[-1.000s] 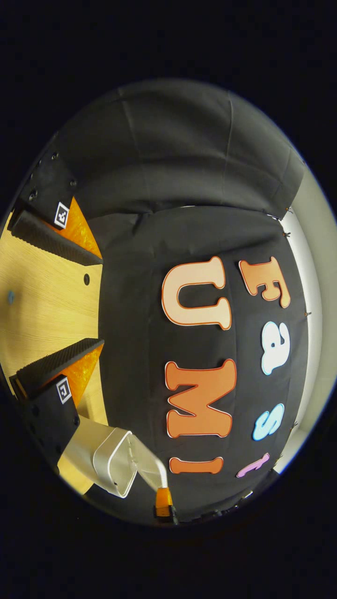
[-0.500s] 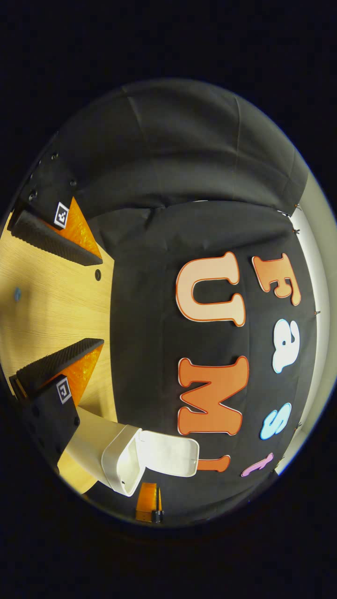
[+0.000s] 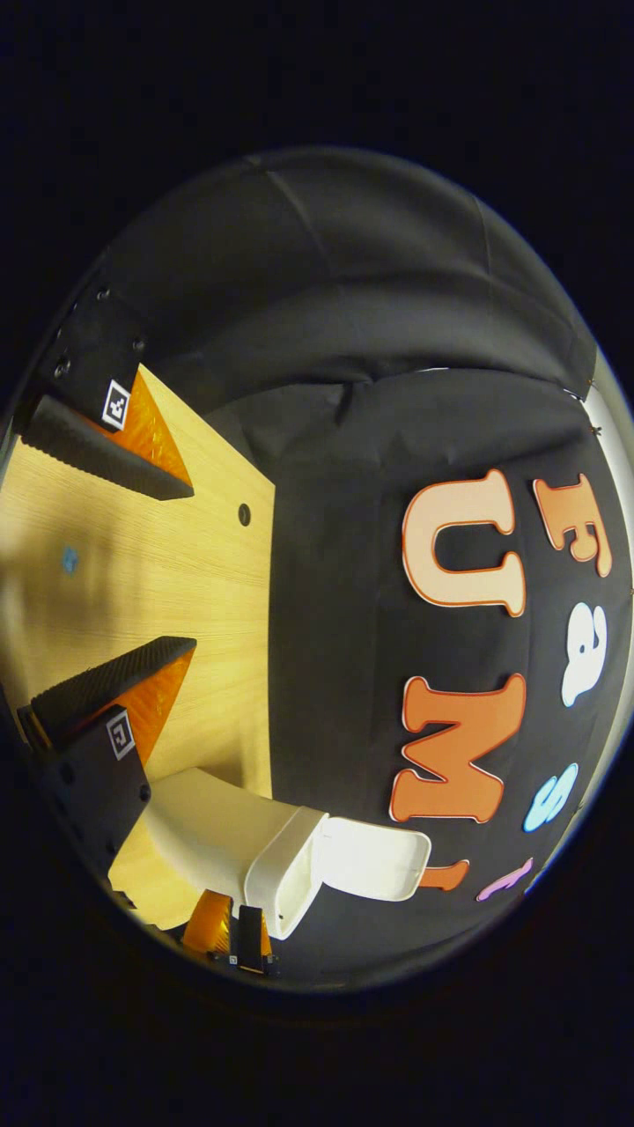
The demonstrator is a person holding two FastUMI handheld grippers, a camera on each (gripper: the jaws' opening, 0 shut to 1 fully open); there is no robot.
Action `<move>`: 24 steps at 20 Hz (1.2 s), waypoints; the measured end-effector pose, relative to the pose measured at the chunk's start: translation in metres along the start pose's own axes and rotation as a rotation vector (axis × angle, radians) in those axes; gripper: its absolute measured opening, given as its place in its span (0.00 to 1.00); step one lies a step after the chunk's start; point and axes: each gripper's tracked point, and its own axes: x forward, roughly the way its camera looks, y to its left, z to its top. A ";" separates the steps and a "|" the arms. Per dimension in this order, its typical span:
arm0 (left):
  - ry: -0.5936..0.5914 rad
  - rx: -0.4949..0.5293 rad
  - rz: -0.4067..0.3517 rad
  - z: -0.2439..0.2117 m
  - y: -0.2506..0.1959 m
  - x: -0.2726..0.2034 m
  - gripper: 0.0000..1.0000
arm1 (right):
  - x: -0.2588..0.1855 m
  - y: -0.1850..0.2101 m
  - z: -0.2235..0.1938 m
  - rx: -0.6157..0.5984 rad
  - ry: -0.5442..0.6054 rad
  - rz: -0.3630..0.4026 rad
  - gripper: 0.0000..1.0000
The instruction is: Press the lid of the desktop garbage bin to open it, pick up the crumpled paper on the desktop and throw it into the bin, then pick up the pop can on the desktop and drop it into the bin, and finally close the garbage bin lid.
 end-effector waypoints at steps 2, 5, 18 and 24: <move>0.049 0.004 0.000 -0.016 0.004 0.001 0.99 | 0.004 0.007 -0.020 -0.004 0.039 0.019 0.92; 0.106 0.017 0.006 -0.035 0.008 -0.002 0.99 | 0.011 0.016 -0.049 -0.002 0.111 0.048 0.95; 0.264 -0.003 0.012 -0.084 0.006 -0.012 0.99 | 0.048 0.058 -0.140 -0.037 0.312 0.161 0.98; 0.330 0.018 -0.025 -0.102 0.003 -0.015 0.99 | 0.070 0.064 -0.153 -0.050 0.322 0.175 0.98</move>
